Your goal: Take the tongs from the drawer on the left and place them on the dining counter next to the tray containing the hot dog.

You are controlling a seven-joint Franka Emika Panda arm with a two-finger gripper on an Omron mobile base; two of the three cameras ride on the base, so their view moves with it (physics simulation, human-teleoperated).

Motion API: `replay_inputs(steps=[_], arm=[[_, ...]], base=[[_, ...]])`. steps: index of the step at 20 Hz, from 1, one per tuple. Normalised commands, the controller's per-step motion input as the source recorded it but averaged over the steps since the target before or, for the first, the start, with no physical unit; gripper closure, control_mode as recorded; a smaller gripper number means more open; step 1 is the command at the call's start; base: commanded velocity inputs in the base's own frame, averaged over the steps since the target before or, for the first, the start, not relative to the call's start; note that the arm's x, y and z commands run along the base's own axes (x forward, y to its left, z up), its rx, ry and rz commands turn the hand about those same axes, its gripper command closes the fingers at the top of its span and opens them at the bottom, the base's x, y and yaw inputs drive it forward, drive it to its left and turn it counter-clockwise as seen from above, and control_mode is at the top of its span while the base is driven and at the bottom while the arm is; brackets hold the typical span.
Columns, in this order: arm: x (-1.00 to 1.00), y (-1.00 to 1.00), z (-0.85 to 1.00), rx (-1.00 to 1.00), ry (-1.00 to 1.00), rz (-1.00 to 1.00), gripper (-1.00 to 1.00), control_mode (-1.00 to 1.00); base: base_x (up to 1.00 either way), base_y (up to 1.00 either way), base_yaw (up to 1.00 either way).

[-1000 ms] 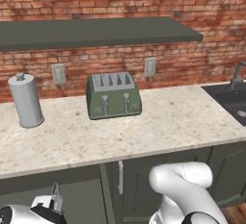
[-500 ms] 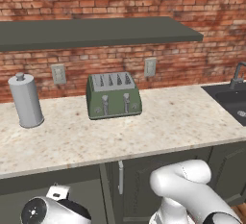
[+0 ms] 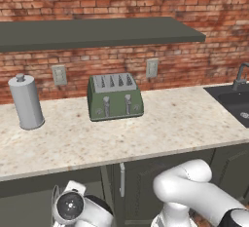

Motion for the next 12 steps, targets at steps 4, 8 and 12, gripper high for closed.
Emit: replay_inputs(steps=[4,8,12], arm=[[0.02,-0.01,0.00,0.32,0.13,-0.11,-1.00,-1.00],[0.00,0.00,0.00,0.19,0.23,-0.16,-1.00,-1.00],[0.00,0.00,0.00,0.02,0.26,-0.19,-1.00,-1.00]], base=[[0.00,0.00,0.00],[0.00,0.00,0.00],[0.00,0.00,0.00]])
